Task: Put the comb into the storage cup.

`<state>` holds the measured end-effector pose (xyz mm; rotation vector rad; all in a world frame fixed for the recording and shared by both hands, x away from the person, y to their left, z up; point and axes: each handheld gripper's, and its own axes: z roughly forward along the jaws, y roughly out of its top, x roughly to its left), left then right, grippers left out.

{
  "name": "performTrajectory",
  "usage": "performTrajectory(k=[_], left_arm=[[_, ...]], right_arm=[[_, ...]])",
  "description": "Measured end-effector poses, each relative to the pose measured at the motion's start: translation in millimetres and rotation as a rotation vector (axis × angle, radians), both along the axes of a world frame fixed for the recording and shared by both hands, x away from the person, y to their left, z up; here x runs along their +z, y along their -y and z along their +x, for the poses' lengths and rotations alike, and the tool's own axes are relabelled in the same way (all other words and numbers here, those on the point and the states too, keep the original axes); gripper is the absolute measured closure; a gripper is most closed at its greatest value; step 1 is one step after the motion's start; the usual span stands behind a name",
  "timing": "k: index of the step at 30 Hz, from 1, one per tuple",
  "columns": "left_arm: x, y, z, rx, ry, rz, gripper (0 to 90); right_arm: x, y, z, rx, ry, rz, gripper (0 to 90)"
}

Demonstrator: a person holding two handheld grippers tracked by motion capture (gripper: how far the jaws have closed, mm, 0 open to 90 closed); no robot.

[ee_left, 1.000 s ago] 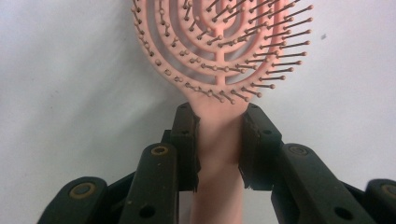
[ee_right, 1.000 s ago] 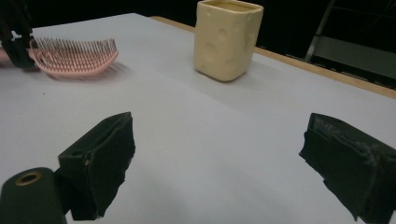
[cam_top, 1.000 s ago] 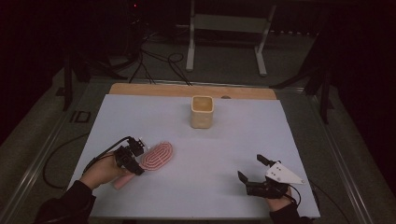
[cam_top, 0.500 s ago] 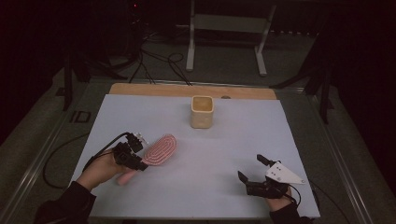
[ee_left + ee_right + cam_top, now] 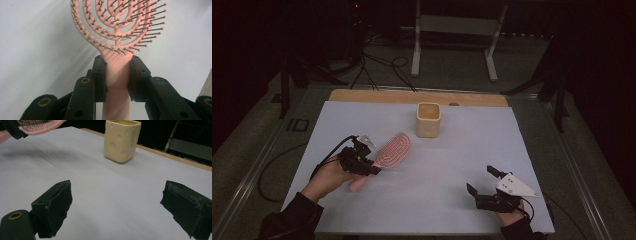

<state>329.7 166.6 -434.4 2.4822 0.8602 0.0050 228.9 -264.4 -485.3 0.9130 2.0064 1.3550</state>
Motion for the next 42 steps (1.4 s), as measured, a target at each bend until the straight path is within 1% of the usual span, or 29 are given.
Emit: performTrajectory(k=[2,3,4,6,7,8,9,10,11,12,14,18,20,21,22,23,24,25,26,27,28,29,32,33,35,36,37,39,42], left_arm=[[1.5,2.3,-0.6,0.008,0.017,-0.015,70.5],[2.2,3.2,-0.6,0.003,0.019,-0.022,70.5],[2.9,4.1,-1.1,0.002,0.035,-0.029,70.5],[4.1,5.6,-1.2,-0.001,0.040,-0.045,70.5],[5.0,6.4,-1.6,0.001,0.054,-0.053,70.5],[5.7,7.4,-1.5,-0.002,0.053,-0.061,70.5],[6.6,8.4,-1.6,-0.017,0.063,-0.063,70.5],[7.5,9.4,-1.4,-0.013,0.075,-0.070,70.5],[8.3,10.5,-0.9,-0.011,0.071,-0.078,70.5],[9.3,11.8,-1.0,-0.020,0.081,-0.082,70.5],[11.2,14.6,-0.3,-0.020,0.086,-0.094,70.5],[15.0,19.2,0.9,-0.007,0.117,-0.116,70.5],[17.1,21.3,2.0,-0.004,0.128,-0.122,70.5],[18.1,22.3,2.3,-0.003,0.144,-0.122,70.5],[18.9,23.4,3.2,0.004,0.139,-0.131,70.5],[20.0,24.4,4.0,-0.002,0.142,-0.131,70.5],[20.9,25.8,4.3,0.005,0.154,-0.132,70.5],[21.9,26.8,5.5,0.004,0.151,-0.136,70.5],[23.1,28.2,5.9,0.001,0.160,-0.132,70.5],[23.9,29.5,6.3,0.009,0.168,-0.140,70.5],[25.0,30.5,7.4,0.003,0.163,-0.143,70.5],[26.0,32.0,7.5,0.002,0.177,-0.143,70.5],[28.5,35.3,8.8,-0.003,0.185,-0.154,70.5],[30.0,37.4,10.2,0.000,0.188,-0.165,70.5],[31.9,40.6,10.8,0.002,0.209,-0.165,70.5],[32.8,42.3,11.2,-0.001,0.208,-0.169,70.5],[33.5,43.9,11.5,0.004,0.221,-0.170,70.5],[35.0,45.8,13.3,0.003,0.226,-0.176,70.5],[37.0,47.9,16.0,0.015,0.236,-0.200,70.5]], right_arm=[[0.0,-0.1,-0.3,0.000,0.001,-0.001,9.2],[0.1,-0.2,-0.8,0.000,0.000,-0.003,9.2],[0.3,0.0,-0.8,-0.001,0.001,-0.003,9.2],[0.2,0.4,-0.1,-0.001,0.000,0.001,9.2],[0.0,0.4,-0.1,-0.001,0.000,0.002,9.2],[-0.2,0.2,-0.2,0.001,0.000,0.000,9.2],[-0.2,-0.1,-0.3,0.001,0.000,-0.001,9.2],[-0.2,0.0,-0.1,0.002,0.002,-0.001,9.2],[-0.1,0.1,0.1,0.002,0.000,0.001,9.2],[-0.2,0.1,0.1,0.001,0.000,0.001,9.2],[-0.3,-0.2,-0.4,0.001,-0.001,-0.001,9.2],[-0.3,0.2,-0.1,0.000,-0.001,0.001,9.2],[-0.4,-0.1,-0.3,0.002,-0.001,0.000,9.2],[-0.2,0.2,0.1,0.001,0.001,0.000,9.2],[-0.1,0.3,0.2,0.000,-0.001,0.003,9.2],[-0.1,0.3,0.1,0.000,-0.001,0.003,9.2],[-0.3,0.2,-0.1,0.001,-0.001,0.001,9.2],[-0.3,0.1,-0.3,0.001,0.000,0.000,9.2],[-0.1,0.2,-0.2,0.002,0.002,0.000,9.2],[0.0,0.4,0.1,0.000,0.001,0.002,9.2],[0.0,0.4,0.2,0.000,-0.001,0.006,9.2],[-0.2,0.4,0.1,0.000,-0.003,0.004,9.2],[-0.4,0.2,0.0,0.001,0.000,0.001,9.2],[-0.3,0.2,0.3,-0.001,0.001,0.004,9.2],[-0.6,0.4,0.0,-0.001,-0.001,0.003,9.2],[-0.6,0.3,-0.1,-0.001,-0.001,0.002,9.2],[-0.4,0.4,0.0,0.000,0.000,0.004,9.2],[-0.2,0.7,0.2,-0.003,-0.001,0.007,9.2],[-0.5,0.7,0.0,-0.002,-0.002,0.005,9.2]])
